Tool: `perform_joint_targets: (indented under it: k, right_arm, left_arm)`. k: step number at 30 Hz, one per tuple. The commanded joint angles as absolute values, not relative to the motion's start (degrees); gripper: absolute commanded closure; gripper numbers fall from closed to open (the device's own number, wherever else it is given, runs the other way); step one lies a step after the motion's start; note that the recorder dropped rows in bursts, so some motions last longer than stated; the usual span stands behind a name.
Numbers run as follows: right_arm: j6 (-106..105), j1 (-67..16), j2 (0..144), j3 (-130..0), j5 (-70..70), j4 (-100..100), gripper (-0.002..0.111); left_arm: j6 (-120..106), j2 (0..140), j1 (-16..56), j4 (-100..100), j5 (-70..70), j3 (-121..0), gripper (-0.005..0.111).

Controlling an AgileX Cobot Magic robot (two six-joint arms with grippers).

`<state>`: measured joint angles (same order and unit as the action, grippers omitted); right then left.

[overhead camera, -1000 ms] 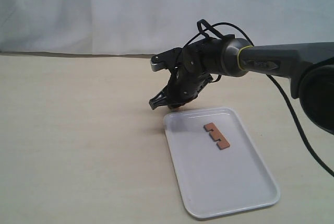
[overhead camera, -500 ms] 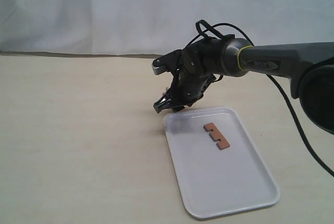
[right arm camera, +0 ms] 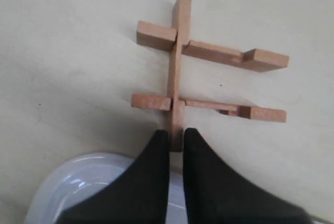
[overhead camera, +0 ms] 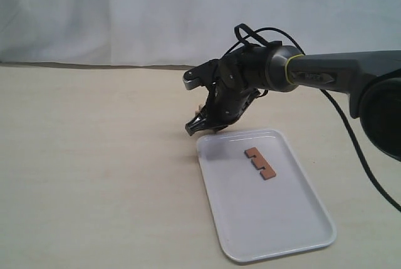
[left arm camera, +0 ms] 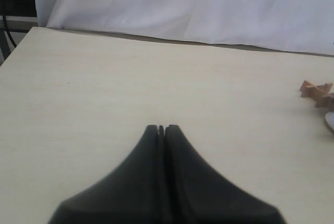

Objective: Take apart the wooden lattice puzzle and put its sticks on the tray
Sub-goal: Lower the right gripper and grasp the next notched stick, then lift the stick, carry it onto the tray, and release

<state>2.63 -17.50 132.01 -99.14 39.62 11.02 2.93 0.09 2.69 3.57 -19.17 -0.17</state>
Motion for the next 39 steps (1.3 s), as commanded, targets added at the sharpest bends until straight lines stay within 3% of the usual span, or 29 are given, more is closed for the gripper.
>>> perform_joint_targets:
  k: [1, 27, 34, 39]
  right_arm:
    - [2.7, -17.3, 131.2, -99.3, 39.1, 11.0, 0.104]
    - [2.0, -17.4, 121.4, -98.9, 46.0, 10.8, 0.104]
    - [0.0, -16.9, 113.4, -88.2, 44.9, 7.7, 0.104]
    - [-9.7, -14.6, 107.8, -78.9, 44.2, -7.3, 0.104]
  left_arm:
    - [3.1, 0.0, 2.6, 3.5, -18.6, 0.0, 0.107]
    - [3.1, 0.0, 2.6, 3.5, -18.5, 0.0, 0.107]
    - [3.1, 0.0, 2.6, 3.5, -18.5, 0.0, 0.107]
    - [3.1, 0.0, 2.6, 3.5, -18.5, 0.0, 0.107]
